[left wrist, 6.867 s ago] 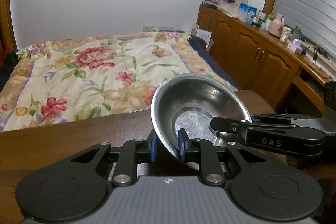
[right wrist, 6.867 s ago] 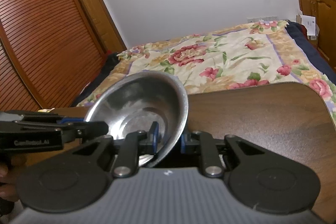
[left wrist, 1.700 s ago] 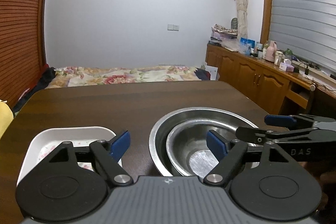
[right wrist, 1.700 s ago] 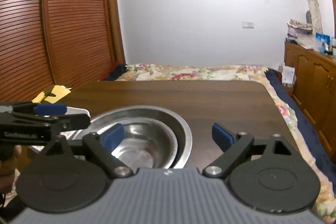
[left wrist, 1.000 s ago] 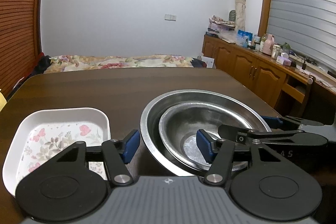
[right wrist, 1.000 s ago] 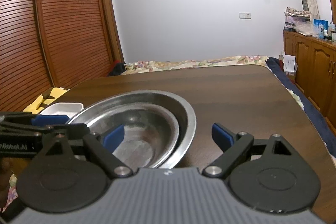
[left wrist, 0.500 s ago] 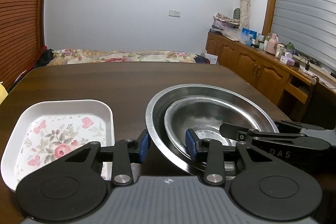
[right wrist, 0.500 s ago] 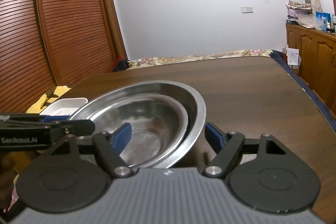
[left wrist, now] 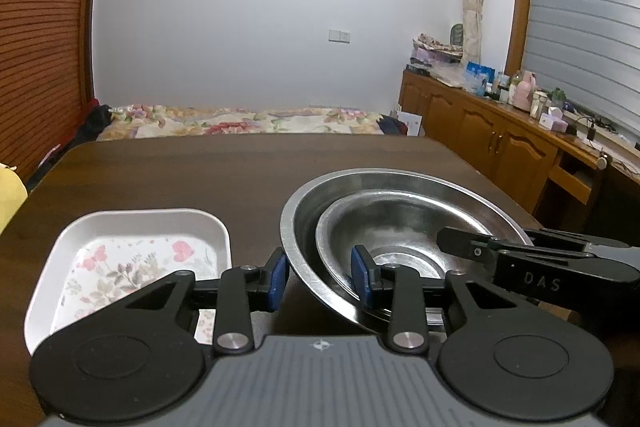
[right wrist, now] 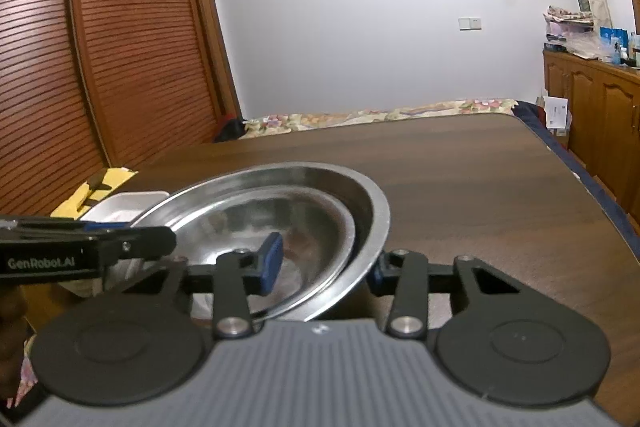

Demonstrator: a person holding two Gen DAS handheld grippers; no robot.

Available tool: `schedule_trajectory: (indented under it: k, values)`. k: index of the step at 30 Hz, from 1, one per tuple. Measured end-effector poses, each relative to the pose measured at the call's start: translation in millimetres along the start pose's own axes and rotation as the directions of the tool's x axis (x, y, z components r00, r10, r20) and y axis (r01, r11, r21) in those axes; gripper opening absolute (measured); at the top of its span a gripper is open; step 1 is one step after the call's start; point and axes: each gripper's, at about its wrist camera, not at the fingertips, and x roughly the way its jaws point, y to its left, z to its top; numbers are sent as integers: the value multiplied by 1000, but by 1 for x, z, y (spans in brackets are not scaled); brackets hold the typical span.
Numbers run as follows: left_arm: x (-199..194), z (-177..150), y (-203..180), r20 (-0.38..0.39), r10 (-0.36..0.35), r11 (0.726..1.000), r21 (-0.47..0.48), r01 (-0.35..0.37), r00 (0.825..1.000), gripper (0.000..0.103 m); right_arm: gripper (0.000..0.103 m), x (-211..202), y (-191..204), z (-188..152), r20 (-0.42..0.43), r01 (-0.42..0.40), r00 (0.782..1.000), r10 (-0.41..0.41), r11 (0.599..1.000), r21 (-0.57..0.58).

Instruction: Organize plates and bowls

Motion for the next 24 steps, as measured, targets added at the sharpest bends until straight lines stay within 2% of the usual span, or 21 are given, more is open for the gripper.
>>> schedule_trajectory:
  k: [2, 24]
  values:
    - [-3, 4, 0, 2, -3, 1000, -1, 3, 1000, 36, 39, -3, 0, 3, 11, -2, 1000, 2, 1000, 0]
    - [-41, 40, 16, 87, 0, 1000, 14, -2, 996, 36, 39, -22, 14, 36, 85, -61, 995, 60, 998, 10]
